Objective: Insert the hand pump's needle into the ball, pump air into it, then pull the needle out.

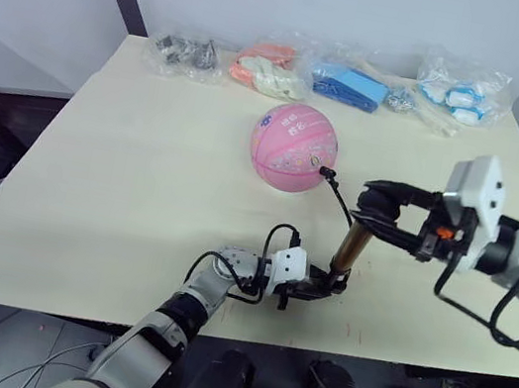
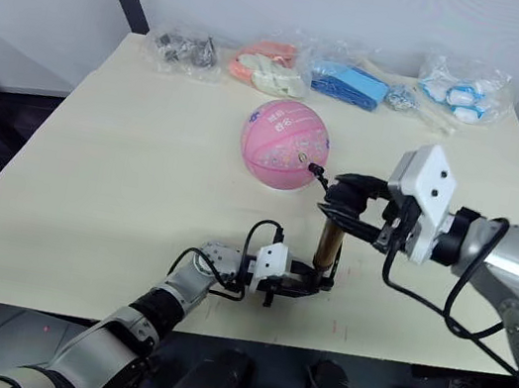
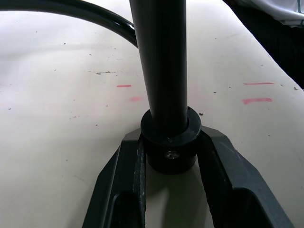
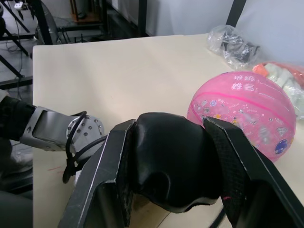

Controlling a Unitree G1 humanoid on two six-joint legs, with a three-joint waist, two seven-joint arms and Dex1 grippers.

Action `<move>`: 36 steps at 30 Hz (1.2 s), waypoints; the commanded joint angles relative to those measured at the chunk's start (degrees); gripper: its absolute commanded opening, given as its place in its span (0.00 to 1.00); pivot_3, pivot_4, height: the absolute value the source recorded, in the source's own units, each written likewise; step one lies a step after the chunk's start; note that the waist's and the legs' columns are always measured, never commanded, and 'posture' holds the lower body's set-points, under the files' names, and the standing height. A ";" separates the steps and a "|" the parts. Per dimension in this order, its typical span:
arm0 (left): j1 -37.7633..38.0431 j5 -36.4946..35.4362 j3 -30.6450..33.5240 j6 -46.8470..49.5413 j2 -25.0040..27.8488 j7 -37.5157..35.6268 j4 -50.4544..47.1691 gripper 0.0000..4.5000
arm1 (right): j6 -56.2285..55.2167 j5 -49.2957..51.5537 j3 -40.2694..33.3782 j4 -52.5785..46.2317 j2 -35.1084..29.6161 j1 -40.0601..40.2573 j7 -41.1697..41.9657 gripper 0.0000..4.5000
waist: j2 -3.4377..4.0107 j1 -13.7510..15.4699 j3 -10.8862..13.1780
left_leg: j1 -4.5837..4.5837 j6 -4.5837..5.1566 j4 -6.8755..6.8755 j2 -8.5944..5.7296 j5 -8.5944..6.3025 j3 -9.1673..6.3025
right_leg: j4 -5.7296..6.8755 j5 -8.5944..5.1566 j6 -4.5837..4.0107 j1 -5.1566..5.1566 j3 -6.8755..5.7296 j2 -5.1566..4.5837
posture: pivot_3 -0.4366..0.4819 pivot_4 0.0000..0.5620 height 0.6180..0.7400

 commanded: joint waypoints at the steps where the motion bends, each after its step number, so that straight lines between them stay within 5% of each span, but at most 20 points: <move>1: 0.50 1.43 -0.44 -0.61 0.13 0.24 1.57 0.25 | 1.16 3.77 -5.08 0.09 -2.03 -3.87 -0.90 0.40 | 0.00 0.01 0.00 | -0.01 0.00 0.00 0.00 0.00 0.00 | 0.00 0.00 0.00 0.00 -0.01 0.00 | 0.48 0.27 1.00; 14: 0.31 1.50 -0.34 -1.02 0.27 0.25 2.02 0.25 | 3.12 8.78 -6.57 1.30 -5.57 -8.63 -2.31 0.40 | 0.00 0.02 0.00 | -0.23 0.01 0.03 -0.01 0.00 0.01 | 0.00 0.01 0.01 -0.18 -0.06 -0.07 | 0.48 0.27 1.00; 36: 0.54 1.30 -0.39 -0.41 0.64 -0.39 0.93 0.25 | -19.13 -18.52 11.50 0.13 6.40 18.30 -1.34 0.40 | -0.08 -0.11 -0.11 | 0.06 -0.08 0.02 -0.04 0.05 0.04 | 0.05 0.01 0.03 0.03 -0.01 0.06 | 0.48 0.27 1.00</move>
